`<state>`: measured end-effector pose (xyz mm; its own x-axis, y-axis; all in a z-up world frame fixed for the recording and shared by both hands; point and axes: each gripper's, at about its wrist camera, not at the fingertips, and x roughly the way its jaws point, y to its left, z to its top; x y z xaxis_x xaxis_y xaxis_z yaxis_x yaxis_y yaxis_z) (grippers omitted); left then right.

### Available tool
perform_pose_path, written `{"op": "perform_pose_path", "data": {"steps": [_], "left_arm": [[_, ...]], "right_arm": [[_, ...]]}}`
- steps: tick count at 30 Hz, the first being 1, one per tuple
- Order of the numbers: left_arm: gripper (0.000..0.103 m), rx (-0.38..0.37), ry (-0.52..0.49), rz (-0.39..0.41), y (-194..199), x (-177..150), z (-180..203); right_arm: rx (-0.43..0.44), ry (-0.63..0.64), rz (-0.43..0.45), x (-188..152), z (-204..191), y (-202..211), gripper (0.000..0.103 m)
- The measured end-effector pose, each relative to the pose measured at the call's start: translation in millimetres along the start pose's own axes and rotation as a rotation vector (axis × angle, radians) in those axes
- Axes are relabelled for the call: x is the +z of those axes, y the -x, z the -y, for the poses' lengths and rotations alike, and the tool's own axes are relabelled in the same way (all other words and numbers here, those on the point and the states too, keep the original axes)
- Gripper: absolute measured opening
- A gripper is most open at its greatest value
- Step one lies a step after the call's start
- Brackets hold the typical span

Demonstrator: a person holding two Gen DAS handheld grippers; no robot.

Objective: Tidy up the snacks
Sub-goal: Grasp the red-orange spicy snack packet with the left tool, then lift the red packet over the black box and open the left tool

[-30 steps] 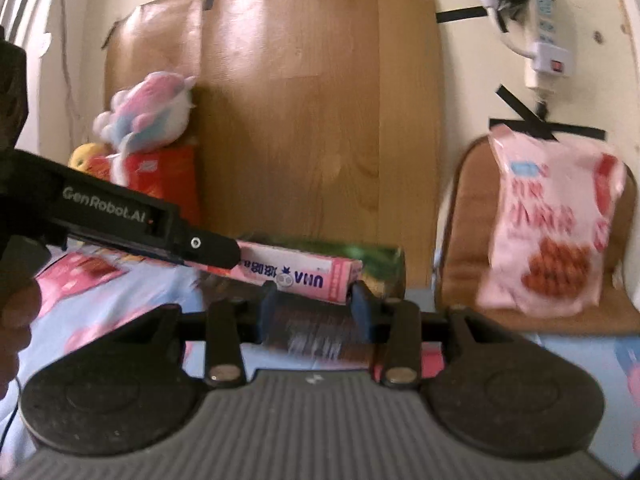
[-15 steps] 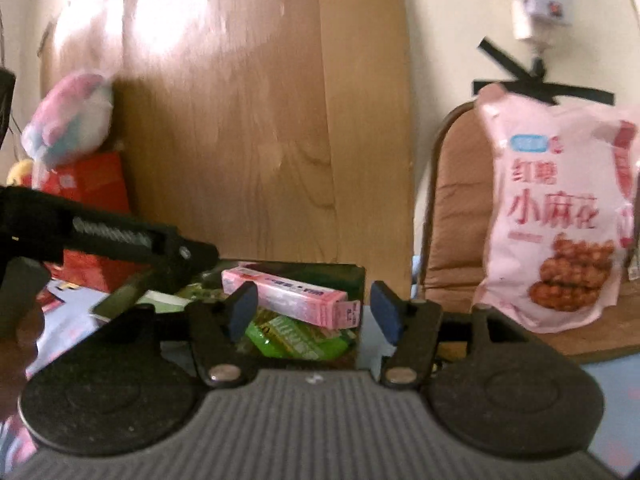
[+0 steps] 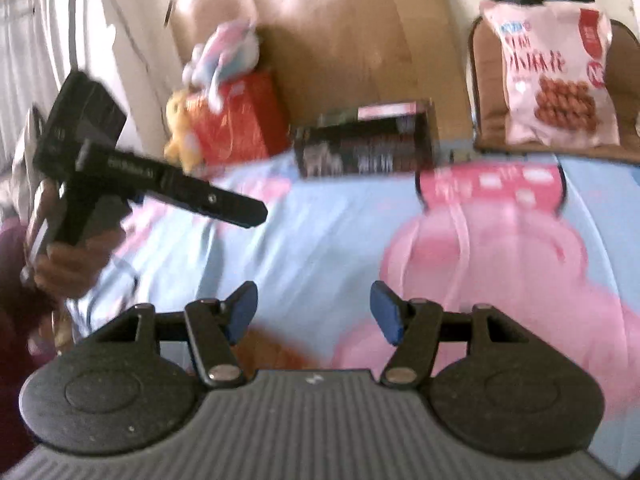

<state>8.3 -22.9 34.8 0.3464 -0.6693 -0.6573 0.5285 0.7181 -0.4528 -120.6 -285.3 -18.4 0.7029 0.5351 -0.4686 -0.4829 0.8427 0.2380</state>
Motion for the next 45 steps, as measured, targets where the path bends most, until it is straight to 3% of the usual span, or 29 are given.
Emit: {"op": "perform_pose_path", "data": {"steps": [3, 6, 8, 9, 10, 13, 20, 24, 33, 36, 40, 43, 45], "left_arm": [[0.063, -0.041, 0.025, -0.016, 5, -22, 6], [0.063, -0.072, 0.045, -0.054, 5, -41, 8], [0.06, -0.092, 0.081, -0.099, -5, -51, 6], [0.057, -0.091, 0.077, -0.076, -3, -54, 7], [0.037, -0.086, 0.076, -0.082, -5, -53, 8], [0.017, -0.038, 0.096, -0.06, -10, -47, 4], [0.016, 0.028, 0.112, 0.007, -12, -21, -15], [0.015, 0.069, 0.102, 0.065, 1, -15, -26], [0.015, 0.105, 0.243, 0.114, 13, 1, -77], [0.015, 0.11, 0.275, 0.13, 18, 5, -90], [0.011, 0.093, 0.193, 0.185, 33, 12, -82], [0.011, 0.053, 0.132, 0.21, 41, 19, -71], [0.011, 0.072, 0.101, 0.216, 42, 22, -65]], "right_arm": [[-0.059, 0.117, -0.052, -26, -25, -1, 0.066], [-0.136, 0.249, -0.007, -42, -48, -3, 0.066], [-0.134, 0.215, 0.019, -44, -47, -5, 0.066], [-0.137, 0.208, 0.034, -45, -46, -7, 0.066], [-0.139, 0.219, 0.046, -44, -47, -10, 0.064], [-0.128, 0.207, 0.073, -36, -44, -22, 0.057], [-0.17, 0.176, 0.097, -12, -47, -46, 0.058], [-0.215, 0.173, 0.065, -5, -46, -53, 0.082], [-0.094, 0.216, -0.073, 35, -51, -102, 0.084], [-0.083, 0.232, -0.083, 49, -50, -123, 0.084], [-0.059, 0.257, -0.079, 58, -51, -143, 0.089], [-0.04, 0.25, -0.087, 65, -52, -152, 0.089], [-0.029, 0.244, -0.083, 69, -50, -155, 0.085]]}}
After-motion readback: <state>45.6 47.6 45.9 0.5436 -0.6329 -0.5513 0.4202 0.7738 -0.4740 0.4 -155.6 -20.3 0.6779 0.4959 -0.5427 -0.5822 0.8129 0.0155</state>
